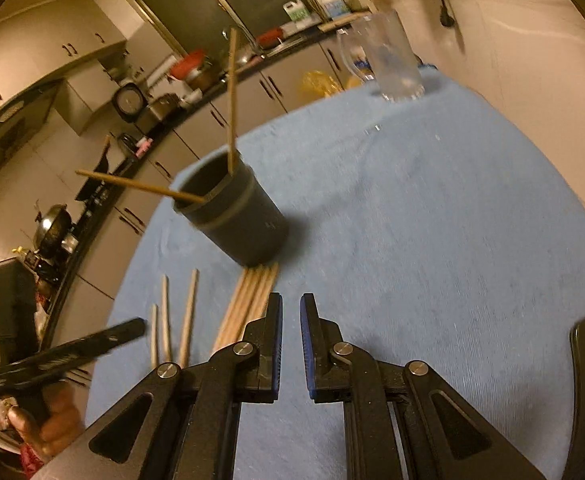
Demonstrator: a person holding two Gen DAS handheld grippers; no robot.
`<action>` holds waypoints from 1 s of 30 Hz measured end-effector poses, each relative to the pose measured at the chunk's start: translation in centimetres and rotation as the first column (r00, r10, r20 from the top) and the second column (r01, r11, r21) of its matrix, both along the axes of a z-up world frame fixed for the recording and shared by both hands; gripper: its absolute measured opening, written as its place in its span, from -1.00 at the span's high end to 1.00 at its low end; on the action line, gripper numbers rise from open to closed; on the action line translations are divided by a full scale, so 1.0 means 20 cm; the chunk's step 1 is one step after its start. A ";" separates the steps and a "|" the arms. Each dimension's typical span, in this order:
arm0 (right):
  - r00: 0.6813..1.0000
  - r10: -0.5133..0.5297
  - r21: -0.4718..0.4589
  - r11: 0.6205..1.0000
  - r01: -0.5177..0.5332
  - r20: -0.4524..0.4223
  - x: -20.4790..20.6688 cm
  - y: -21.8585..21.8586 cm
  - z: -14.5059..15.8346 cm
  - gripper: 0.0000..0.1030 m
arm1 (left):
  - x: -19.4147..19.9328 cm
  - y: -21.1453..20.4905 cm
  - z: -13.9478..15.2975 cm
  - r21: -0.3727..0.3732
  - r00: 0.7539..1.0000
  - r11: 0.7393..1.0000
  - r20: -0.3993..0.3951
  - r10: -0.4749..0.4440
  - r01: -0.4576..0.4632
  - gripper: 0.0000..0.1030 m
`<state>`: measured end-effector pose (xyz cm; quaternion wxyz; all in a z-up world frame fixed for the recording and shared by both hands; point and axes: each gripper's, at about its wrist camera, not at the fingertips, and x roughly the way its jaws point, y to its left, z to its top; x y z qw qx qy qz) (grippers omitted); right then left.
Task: Organize utensils
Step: 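Grasp another chopstick with the left tool while the right tool grasps one too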
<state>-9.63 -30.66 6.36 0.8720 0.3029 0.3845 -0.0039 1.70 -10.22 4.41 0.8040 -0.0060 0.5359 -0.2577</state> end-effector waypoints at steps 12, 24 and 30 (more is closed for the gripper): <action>1.000 -0.014 0.002 1.000 0.014 -0.011 -0.04 -0.05 -0.02 0.80 | 0.12 -0.28 -0.13 0.081 0.996 0.993 -0.049 -0.077 0.081 0.66; 0.999 0.001 0.010 1.000 -0.001 -0.044 0.00 -0.02 -0.06 0.80 | 0.06 -0.39 -0.14 0.214 0.995 0.974 0.038 -0.091 0.081 0.87; 0.996 0.039 -0.015 0.999 -0.040 -0.077 0.07 0.03 -0.06 0.80 | 0.04 -0.28 -0.10 0.140 0.998 0.990 0.047 -0.041 0.034 0.88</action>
